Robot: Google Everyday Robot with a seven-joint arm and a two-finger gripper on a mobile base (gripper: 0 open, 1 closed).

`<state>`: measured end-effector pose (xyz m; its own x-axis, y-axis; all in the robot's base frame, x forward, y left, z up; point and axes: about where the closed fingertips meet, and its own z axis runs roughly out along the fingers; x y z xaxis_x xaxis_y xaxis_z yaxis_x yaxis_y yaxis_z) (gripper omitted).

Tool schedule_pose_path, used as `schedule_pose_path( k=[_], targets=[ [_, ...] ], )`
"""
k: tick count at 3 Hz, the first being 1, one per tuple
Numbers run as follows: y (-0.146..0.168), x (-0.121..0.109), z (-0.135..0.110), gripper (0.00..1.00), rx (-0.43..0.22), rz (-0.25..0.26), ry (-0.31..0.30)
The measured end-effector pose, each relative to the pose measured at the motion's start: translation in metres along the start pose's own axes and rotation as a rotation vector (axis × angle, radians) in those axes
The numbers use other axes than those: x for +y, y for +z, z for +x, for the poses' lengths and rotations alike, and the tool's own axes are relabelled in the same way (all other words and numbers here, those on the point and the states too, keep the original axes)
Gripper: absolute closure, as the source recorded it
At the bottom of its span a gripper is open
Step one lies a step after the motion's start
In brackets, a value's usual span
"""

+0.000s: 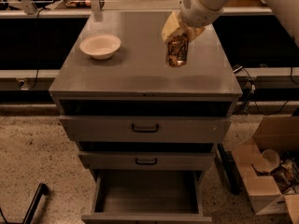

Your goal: Pick orange can from bottom drawer and place on counter

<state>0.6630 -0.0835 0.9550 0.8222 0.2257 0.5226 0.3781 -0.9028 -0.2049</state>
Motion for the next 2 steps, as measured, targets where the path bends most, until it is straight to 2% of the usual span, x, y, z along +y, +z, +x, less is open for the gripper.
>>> schedule_pose_path(
  k=[1, 2],
  targets=[
    [0.0021, 0.0003, 0.0171, 1.00, 0.081, 0.009, 0.000],
    [0.0023, 0.0002, 0.0173, 1.00, 0.081, 0.009, 0.000]
  ],
)
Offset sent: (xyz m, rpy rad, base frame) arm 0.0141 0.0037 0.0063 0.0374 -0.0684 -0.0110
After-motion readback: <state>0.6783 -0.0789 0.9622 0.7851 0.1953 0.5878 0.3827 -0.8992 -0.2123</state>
